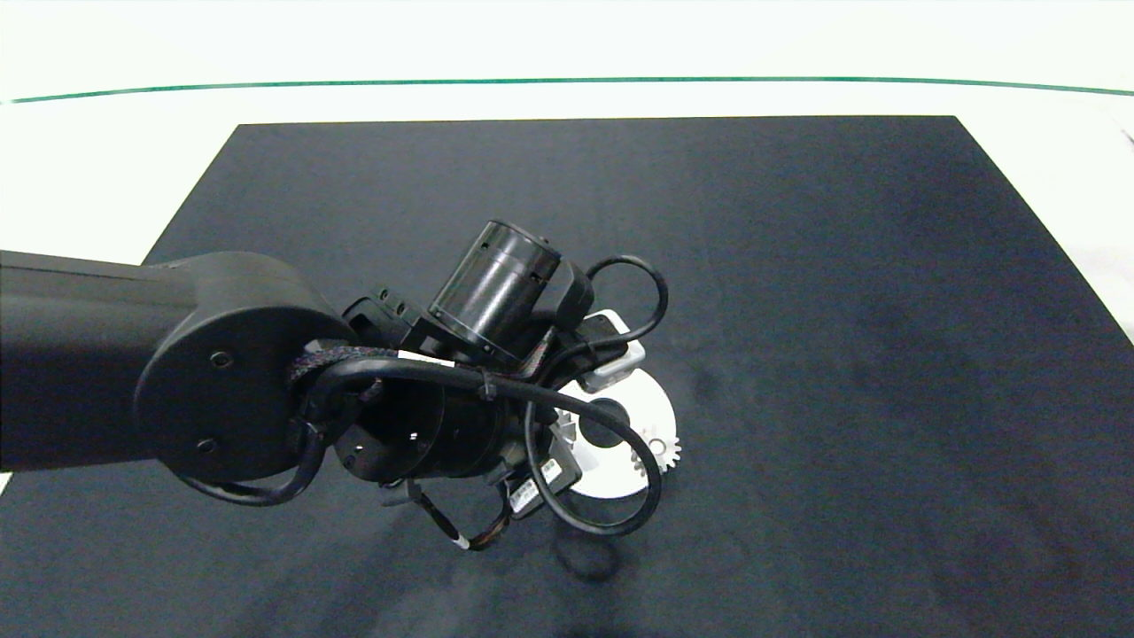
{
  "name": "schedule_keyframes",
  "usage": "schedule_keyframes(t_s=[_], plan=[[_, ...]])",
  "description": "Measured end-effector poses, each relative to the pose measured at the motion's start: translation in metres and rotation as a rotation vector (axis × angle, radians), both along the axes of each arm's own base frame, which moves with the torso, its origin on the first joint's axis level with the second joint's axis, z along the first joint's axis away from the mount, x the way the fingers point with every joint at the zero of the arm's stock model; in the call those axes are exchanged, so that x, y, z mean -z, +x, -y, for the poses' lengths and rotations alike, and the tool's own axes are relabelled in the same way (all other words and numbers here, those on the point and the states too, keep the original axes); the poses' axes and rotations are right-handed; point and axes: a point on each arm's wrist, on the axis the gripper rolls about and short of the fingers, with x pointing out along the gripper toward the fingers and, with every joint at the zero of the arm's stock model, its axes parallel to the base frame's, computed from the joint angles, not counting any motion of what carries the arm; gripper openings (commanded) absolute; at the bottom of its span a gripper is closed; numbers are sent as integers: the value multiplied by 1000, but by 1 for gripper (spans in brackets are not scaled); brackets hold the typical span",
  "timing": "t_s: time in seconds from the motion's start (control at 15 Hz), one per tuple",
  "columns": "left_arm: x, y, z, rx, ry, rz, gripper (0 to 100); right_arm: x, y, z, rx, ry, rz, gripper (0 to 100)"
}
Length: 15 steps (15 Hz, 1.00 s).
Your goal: Install three planetary gears onto the carrier pins
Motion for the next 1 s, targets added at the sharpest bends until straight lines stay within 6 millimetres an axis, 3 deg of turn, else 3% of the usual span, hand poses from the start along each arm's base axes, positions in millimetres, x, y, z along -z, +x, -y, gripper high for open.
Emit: schedule_keyframes(t_s=[1.0], plan=[[1,3,-1,-12,2,3,4,1,-1,1,-1,-8,3,100]])
